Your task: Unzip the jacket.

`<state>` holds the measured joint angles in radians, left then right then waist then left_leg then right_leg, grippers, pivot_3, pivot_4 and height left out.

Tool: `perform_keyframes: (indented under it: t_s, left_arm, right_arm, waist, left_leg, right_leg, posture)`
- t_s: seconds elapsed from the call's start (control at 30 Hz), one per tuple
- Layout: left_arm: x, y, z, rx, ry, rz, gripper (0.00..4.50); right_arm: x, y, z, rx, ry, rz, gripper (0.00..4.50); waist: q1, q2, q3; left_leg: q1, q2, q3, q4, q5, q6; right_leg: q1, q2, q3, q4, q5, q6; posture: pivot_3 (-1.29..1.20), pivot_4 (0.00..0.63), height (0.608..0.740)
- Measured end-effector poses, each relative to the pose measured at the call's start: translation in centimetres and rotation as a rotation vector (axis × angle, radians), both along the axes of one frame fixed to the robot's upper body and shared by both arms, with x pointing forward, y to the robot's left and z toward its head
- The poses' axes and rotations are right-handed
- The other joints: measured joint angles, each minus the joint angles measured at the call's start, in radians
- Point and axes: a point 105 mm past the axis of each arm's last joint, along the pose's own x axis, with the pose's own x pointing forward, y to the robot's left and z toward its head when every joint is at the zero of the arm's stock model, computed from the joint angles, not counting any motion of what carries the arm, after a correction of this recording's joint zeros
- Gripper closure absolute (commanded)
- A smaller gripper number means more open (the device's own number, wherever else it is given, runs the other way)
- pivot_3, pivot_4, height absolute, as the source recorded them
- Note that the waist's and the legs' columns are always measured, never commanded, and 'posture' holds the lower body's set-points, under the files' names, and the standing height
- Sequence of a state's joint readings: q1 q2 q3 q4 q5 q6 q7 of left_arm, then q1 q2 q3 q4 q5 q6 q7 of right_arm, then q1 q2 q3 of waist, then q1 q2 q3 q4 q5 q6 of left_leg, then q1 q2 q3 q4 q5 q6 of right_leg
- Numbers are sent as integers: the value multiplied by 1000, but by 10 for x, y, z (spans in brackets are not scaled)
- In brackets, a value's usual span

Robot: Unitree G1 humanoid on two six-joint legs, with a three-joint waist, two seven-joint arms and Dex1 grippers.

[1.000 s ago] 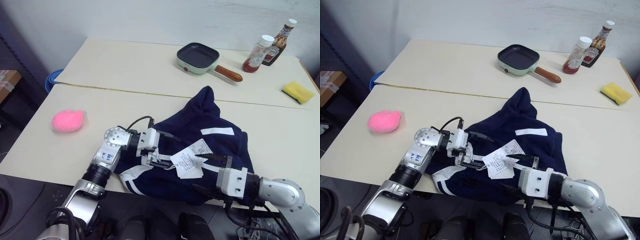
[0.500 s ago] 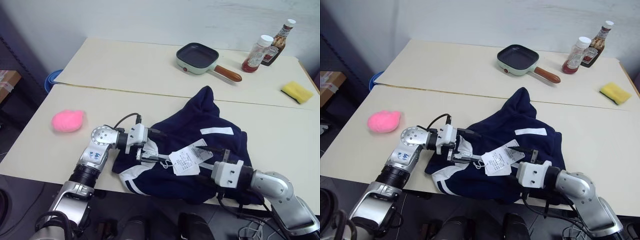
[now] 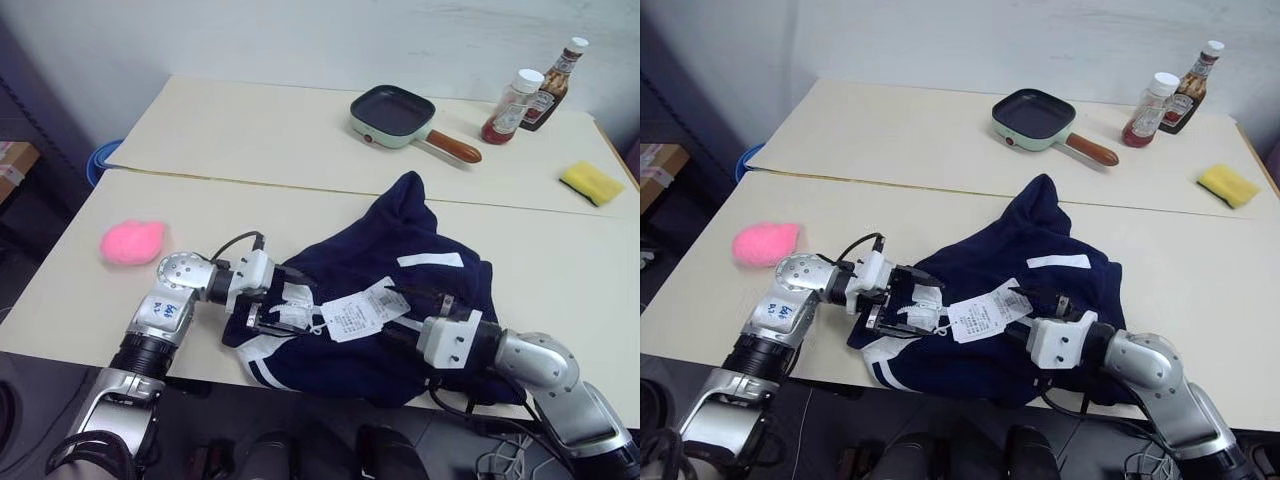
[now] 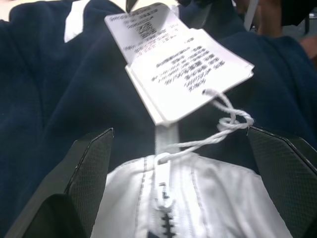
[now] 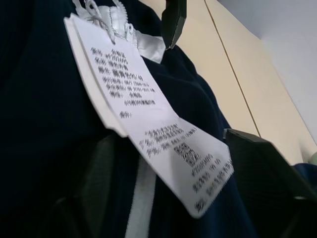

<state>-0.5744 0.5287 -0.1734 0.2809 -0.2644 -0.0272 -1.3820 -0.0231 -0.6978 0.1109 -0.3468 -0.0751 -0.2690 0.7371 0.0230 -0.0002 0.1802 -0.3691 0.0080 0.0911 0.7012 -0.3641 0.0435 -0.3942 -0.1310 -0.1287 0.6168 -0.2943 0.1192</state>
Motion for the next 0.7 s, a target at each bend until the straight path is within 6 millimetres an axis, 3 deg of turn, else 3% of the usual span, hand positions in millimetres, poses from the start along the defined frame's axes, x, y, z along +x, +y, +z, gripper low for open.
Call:
perform_keyframes:
  t_s: [0.17, 0.37, 0.53, 0.7]
  left_arm:
    - [-2, -3, -9, -6, 27, 23, 0]
    - [-1, -10, -15, -1, 5, 38, 0]
    - [-4, -11, -22, 4, 5, 48, 0]
    - [-5, -12, -22, 1, -9, 52, 0]
  right_arm:
    - [-4, 2, 1, 4, -19, 32, 3917]
    - [-14, -7, -9, 27, 91, 26, 3917]
    - [-20, -16, -5, 76, 169, 2, 3917]
    - [-26, -9, 3, 132, 230, 27, 2325]
  waist:
    - [-1, 0, 0]
    - [2, 0, 0]
    - [0, 0, 0]
    - [0, 0, 0]
  left_leg:
    - [0, 0, 0, 0, 0, 0]
    - [0, 0, 0, 0, 0, 0]
    - [0, 1, 0, 0, 0, 0]
    - [0, 1, 0, 0, 0, 0]
  right_leg:
    - [0, 0, 0, 0, 0, 0]
    - [0, 0, 0, 0, 0, 0]
    - [0, 0, 0, 0, 0, 0]
    - [0, 0, 0, 0, 0, 0]
  posture:
    - [0, 150, 740]
    - [0, 150, 740]
    - [0, 150, 740]
    - [0, 150, 740]
